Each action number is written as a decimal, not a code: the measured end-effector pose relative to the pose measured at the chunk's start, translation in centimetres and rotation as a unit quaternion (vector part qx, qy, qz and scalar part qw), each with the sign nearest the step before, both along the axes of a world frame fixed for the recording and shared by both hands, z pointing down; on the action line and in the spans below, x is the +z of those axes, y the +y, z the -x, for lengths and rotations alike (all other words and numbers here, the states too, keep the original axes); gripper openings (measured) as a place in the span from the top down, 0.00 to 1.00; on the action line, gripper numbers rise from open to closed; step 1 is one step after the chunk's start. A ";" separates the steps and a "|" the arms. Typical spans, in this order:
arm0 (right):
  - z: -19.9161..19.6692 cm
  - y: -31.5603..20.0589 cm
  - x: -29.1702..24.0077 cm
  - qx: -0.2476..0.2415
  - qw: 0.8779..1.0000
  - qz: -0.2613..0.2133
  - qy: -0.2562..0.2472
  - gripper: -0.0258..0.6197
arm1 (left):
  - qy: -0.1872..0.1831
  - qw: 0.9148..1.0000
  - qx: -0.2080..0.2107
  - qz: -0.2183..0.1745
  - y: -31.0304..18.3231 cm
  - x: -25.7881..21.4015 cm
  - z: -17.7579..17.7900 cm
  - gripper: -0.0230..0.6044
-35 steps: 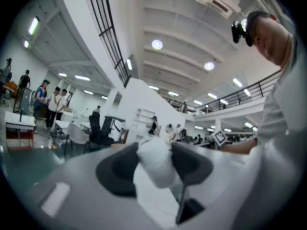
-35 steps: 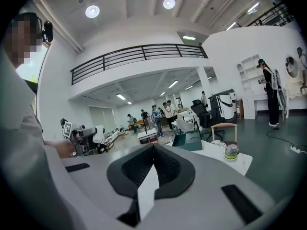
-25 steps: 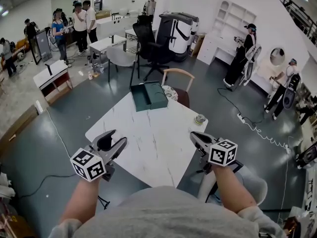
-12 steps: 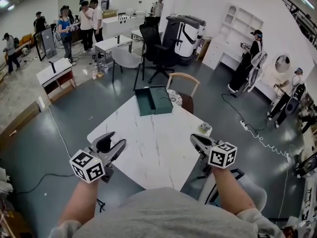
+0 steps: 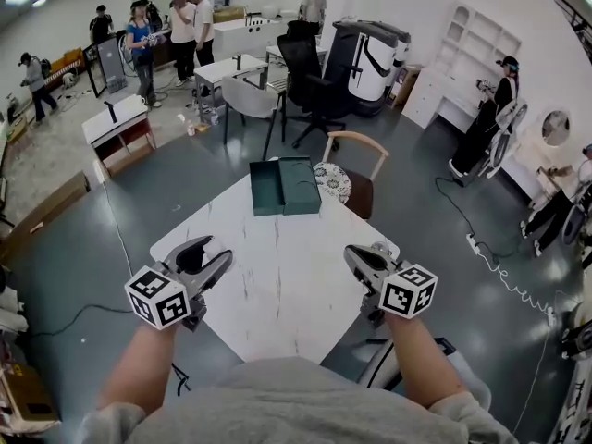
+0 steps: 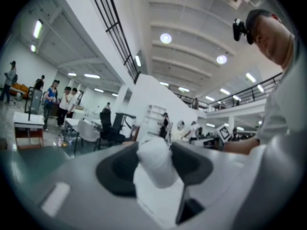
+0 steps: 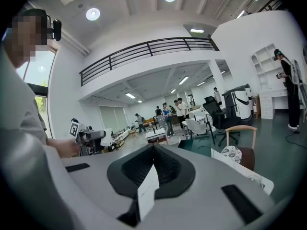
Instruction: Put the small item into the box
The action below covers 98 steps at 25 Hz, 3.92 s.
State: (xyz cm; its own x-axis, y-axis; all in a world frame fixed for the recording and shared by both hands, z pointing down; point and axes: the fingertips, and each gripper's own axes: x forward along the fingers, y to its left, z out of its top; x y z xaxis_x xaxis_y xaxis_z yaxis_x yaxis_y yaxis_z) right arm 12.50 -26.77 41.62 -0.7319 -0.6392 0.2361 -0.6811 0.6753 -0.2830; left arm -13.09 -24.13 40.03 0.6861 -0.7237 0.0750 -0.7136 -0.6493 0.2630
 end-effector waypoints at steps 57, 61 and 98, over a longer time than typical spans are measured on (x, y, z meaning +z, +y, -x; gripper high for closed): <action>8.2 -46.5 18.6 0.014 0.993 -0.009 0.119 0.95 | -0.228 0.945 0.061 0.226 -48.0 27.6 -8.0 0.61; 8.1 -46.8 18.8 0.014 0.992 -0.013 0.121 0.95 | -0.235 0.941 0.057 0.234 -48.5 28.3 -8.0 0.61; 7.3 -46.4 20.1 0.015 0.992 -0.010 0.122 0.95 | -0.294 0.924 0.026 0.244 -50.0 31.1 -7.2 0.61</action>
